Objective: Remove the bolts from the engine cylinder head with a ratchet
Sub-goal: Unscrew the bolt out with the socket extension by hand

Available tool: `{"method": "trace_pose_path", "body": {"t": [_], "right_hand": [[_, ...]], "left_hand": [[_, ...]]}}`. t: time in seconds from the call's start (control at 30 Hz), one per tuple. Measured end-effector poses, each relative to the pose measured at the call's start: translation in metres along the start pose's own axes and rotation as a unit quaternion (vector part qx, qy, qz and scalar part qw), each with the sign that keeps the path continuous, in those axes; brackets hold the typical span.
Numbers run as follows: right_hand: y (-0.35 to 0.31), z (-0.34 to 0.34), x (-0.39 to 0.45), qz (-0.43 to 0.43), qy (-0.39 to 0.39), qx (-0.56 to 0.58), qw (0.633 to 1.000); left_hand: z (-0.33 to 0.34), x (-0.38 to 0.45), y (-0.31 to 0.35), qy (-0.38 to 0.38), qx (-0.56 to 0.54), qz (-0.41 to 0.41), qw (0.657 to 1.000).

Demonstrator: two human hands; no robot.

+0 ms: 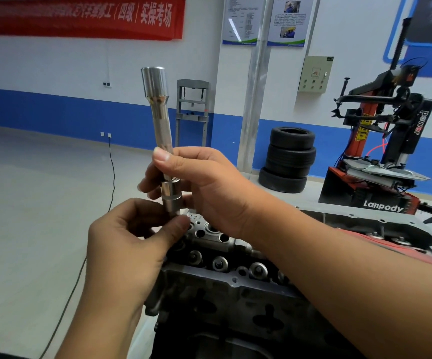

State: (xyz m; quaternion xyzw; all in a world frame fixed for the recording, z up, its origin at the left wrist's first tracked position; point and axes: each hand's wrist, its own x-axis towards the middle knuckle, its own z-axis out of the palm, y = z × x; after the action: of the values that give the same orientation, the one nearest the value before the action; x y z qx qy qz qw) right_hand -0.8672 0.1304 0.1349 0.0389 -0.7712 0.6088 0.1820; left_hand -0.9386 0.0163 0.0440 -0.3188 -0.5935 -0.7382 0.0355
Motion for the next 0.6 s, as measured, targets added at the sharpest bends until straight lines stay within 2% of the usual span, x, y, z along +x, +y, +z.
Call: {"method": "trace_pose_path", "body": {"t": [0.03,0.17,0.27,0.4,0.5,0.57,0.6], "right_hand": [[-0.0001,-0.0001,0.0000,-0.001,-0.001,-0.001,1.000],[0.0000,-0.0016,0.0001,-0.001,0.002,-0.002,1.000],[0.0008,-0.0022,0.0008,-0.003,0.002,-0.002,1.000],[0.0020,-0.0048,0.0013,-0.012,-0.005,0.000,1.000],[0.0022,-0.0054,0.0021,-0.020,-0.007,0.001,1.000],[0.0013,-0.0056,0.0021,-0.027,-0.004,-0.016,0.999],[0.0004,-0.0067,0.0017,-0.034,-0.002,-0.036,0.999]], "left_hand": [[-0.0009,0.0001,0.0013,-0.004,0.002,-0.001,1.000],[-0.0003,-0.0016,0.0032,-0.110,-0.054,-0.017,0.992],[0.0018,-0.0007,-0.0009,-0.058,0.000,-0.014,0.998],[0.0046,-0.0012,0.0016,0.007,0.000,0.001,1.000],[0.0025,-0.0016,0.0035,-0.062,-0.001,0.017,0.998],[0.0005,-0.0012,0.0048,-0.120,-0.011,0.000,0.993],[0.0003,-0.0003,0.0051,-0.125,-0.007,-0.006,0.992]]}}
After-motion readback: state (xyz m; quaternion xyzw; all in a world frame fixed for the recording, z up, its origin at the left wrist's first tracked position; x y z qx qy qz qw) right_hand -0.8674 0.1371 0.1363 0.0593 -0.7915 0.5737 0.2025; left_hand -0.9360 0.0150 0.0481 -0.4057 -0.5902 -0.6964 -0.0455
